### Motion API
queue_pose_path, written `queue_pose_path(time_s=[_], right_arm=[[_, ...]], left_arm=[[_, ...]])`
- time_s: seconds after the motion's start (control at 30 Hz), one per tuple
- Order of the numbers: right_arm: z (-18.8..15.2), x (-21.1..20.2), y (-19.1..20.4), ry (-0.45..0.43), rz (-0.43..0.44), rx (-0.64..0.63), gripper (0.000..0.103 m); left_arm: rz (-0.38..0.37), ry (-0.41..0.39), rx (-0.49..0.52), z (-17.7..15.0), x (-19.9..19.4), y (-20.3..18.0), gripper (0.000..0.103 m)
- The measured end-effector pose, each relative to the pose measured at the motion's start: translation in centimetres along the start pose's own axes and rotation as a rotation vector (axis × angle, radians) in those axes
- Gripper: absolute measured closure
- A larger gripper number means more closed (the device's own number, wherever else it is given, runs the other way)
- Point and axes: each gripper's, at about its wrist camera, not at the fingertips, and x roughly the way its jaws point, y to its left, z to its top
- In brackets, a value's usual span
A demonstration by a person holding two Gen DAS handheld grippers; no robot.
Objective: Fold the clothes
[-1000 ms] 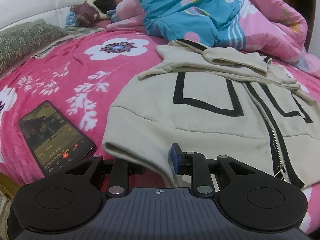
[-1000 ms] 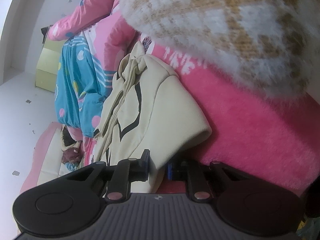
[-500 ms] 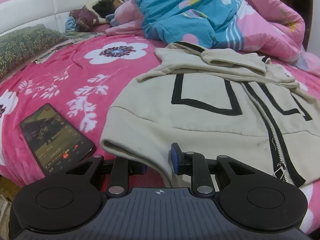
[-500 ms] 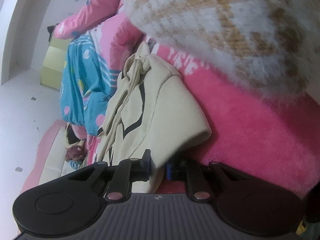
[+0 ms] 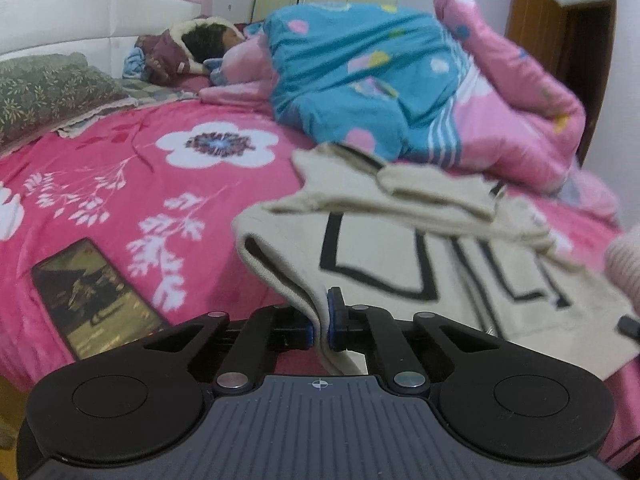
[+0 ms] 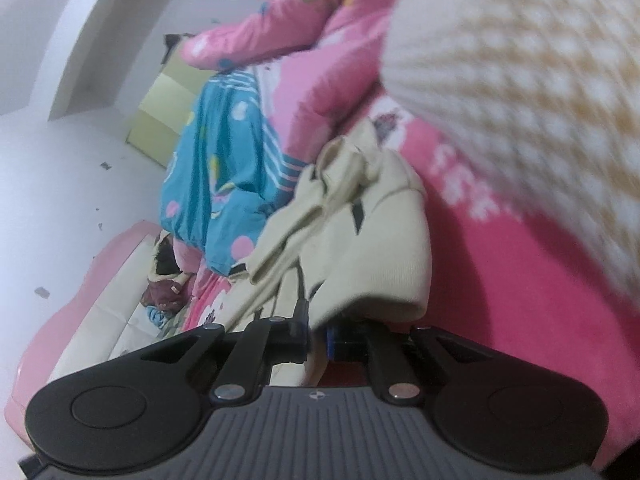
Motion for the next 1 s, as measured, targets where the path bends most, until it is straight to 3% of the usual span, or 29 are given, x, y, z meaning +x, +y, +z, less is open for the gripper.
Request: queue_pose_path(time_s=[0.23, 0.47, 0.73, 1.0], right_arm=[[2.8, 0.2, 3.2, -0.065, 0.042, -0.120, 0.095], [5.9, 3.2, 5.7, -0.106, 0.088, -0.160, 0.095], [9.1, 8.1, 6.7, -0.136, 0.106, -0.159, 0.095], [11.2, 14.6, 5.0, -0.127, 0.067, -0.105, 0.095]], left_arm=[[-0.066, -0.050, -0.051, 3.0, 0.6, 0.0, 0.098], [-0.085, -0.090, -0.068, 6.3, 2.6, -0.4, 0.098], [-0.079, -0.074, -0.075, 8.8, 8.1, -1.1, 0.098], [-0.064, -0.039, -0.080, 10.7, 14.5, -1.8, 0.098]])
